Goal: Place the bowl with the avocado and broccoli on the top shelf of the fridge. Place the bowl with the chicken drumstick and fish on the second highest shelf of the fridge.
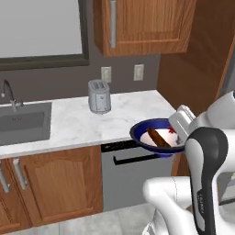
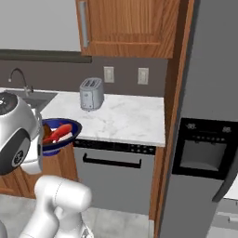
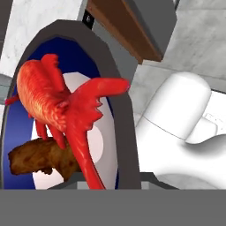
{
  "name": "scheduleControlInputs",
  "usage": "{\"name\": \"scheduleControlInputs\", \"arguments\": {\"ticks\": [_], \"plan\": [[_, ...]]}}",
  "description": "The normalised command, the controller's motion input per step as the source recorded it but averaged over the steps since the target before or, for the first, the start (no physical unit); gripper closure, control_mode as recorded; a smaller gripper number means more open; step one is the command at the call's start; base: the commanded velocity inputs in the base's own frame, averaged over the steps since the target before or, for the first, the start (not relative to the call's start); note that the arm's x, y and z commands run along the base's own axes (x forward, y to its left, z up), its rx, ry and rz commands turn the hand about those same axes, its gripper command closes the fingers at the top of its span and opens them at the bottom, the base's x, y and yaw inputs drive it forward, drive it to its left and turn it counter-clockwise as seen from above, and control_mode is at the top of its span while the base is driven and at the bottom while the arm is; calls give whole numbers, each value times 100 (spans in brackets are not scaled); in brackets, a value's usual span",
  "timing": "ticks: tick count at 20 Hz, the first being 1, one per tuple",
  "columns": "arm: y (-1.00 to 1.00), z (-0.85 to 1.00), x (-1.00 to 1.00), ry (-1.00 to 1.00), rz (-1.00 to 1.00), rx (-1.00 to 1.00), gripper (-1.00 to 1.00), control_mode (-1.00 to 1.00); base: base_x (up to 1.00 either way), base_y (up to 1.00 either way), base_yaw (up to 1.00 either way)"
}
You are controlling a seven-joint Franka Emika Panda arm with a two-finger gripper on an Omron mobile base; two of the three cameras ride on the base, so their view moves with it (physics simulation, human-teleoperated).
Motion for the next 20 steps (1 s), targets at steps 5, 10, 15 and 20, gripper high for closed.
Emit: {"name": "scheduleControlInputs", "arguments": {"ticks": [5, 10, 15, 20], "plan": [[0, 0, 0, 0, 0, 0, 100, 100, -5, -100, -17], [0, 0, 0, 0, 0, 0, 100, 100, 0, -100, -16], [0, 0, 0, 0, 0, 0, 100, 100, 1, -97, -14], [0, 0, 0, 0, 0, 0, 100, 100, 19, -81, -13]]}}
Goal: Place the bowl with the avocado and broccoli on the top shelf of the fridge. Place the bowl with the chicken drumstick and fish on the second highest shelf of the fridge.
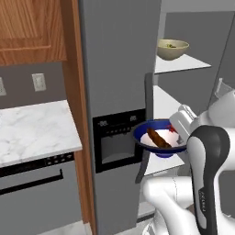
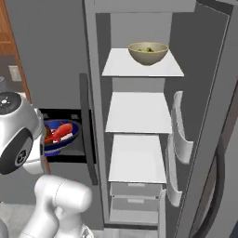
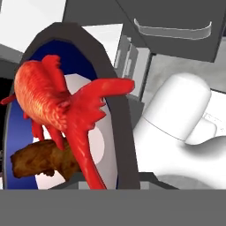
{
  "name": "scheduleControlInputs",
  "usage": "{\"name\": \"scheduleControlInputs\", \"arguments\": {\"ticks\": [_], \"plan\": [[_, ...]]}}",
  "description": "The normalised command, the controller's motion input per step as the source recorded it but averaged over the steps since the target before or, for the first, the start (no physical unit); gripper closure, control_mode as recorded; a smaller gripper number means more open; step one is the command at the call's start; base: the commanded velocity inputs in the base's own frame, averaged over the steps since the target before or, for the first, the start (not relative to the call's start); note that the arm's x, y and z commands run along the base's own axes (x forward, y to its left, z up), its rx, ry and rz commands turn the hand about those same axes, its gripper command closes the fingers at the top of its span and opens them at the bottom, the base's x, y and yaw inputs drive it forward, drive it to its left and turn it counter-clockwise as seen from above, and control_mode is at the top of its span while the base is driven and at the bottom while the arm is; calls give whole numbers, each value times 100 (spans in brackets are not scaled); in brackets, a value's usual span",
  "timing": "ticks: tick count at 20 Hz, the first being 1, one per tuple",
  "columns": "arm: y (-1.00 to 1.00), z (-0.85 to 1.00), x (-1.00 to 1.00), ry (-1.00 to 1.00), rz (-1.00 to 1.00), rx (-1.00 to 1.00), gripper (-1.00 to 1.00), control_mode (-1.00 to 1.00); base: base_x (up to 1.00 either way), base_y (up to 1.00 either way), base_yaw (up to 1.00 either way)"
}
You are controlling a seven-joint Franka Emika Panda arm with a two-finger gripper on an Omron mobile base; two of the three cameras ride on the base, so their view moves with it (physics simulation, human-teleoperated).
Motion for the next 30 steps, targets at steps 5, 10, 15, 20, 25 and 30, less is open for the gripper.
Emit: {"name": "scheduleControlInputs", "arguments": {"ticks": [5, 10, 15, 20, 25, 30], "plan": [[0, 0, 0, 0, 0, 0, 100, 100, 44, -53, -14], [0, 0, 0, 0, 0, 0, 100, 100, 65, -25, -7], [0, 0, 0, 0, 0, 0, 100, 100, 41, -42, -6], [0, 0, 0, 0, 0, 0, 100, 100, 40, -32, -7], [0, 0, 30, -5, 0, -2, 100, -100, 35, -7, -2], [-25, -13, 84, 0, -3, 0, 100, -100, 0, 0, 0]]}}
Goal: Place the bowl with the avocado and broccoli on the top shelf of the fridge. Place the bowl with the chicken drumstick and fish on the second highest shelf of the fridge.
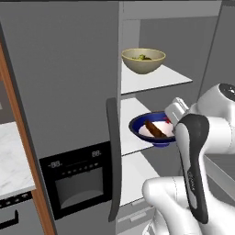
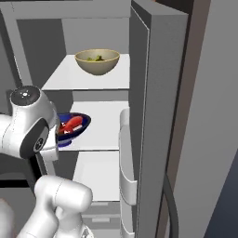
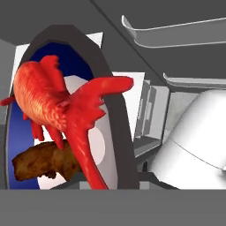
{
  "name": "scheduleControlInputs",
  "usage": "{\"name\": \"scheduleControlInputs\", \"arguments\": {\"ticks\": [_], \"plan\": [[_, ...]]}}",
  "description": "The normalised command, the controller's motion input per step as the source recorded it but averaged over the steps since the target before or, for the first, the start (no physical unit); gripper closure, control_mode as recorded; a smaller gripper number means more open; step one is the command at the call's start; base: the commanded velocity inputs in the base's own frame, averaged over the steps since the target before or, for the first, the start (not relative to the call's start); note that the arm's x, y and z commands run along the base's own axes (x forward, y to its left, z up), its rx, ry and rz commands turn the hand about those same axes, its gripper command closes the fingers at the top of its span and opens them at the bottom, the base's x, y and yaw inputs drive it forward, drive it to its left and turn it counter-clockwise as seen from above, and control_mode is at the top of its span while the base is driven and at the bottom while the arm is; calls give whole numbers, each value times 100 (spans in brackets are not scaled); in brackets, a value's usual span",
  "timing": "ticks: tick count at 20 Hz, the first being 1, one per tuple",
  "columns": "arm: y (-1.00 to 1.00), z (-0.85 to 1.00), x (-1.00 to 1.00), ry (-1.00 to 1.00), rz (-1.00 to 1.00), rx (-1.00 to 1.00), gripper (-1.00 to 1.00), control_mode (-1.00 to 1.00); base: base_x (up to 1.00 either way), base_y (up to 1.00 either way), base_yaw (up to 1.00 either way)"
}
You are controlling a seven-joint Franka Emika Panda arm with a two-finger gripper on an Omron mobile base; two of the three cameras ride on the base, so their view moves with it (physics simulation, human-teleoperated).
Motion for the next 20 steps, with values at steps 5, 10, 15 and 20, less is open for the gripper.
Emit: {"name": "scheduleControlInputs", "arguments": {"ticks": [5, 10, 15, 20], "plan": [[-25, -23, 95, 0, -8, 0, 100, -100, 0, 0, 0], [-28, -55, 58, 0, -3, 0, 100, -100, 0, 0, 0], [-21, -74, 53, 0, -3, 0, 100, -100, 0, 0, 0], [0, -58, 72, 0, -4, 0, 100, -100, 0, 0, 0]]}}
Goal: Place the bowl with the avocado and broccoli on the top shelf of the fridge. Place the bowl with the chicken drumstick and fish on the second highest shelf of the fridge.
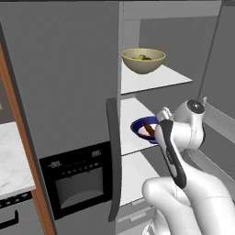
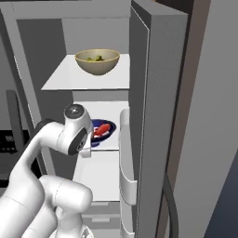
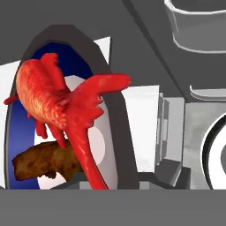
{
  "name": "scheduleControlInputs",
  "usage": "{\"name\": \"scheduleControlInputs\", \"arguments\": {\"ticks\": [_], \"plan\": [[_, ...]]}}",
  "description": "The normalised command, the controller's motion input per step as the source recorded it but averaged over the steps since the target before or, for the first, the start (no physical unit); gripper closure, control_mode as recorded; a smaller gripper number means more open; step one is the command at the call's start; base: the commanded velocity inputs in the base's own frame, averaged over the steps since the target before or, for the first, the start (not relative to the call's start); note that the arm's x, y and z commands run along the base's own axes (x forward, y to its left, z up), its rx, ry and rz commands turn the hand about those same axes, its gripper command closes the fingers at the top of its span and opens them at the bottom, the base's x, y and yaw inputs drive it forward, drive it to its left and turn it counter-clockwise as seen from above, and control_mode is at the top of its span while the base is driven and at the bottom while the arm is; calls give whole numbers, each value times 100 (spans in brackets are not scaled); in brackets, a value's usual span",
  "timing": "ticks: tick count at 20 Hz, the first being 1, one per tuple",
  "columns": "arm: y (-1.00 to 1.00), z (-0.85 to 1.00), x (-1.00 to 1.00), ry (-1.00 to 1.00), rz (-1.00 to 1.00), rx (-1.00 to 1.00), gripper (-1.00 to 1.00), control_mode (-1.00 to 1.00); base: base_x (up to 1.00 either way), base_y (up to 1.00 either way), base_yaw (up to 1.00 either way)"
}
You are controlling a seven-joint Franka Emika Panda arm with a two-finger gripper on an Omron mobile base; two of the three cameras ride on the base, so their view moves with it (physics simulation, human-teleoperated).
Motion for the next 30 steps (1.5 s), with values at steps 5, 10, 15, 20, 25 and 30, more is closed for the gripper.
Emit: {"name": "scheduleControlInputs", "arguments": {"ticks": [5, 10, 15, 20, 25, 30], "plan": [[0, -31, 78, 0, -5, 0, 100, -100, 0, 0, 0], [0, -8, 73, 0, -2, 0, 100, -100, 0, 0, 0], [0, -2, 71, 0, 0, 0, 100, -100, 0, 0, 0], [0, -4, 72, 0, 0, 0, 100, -100, 0, 0, 0], [0, 0, 53, -1, 0, 0, -100, -100, 0, 0, 0], [0, 0, 12, 0, -1, 0, -100, -100, 0, 0, 0]]}}
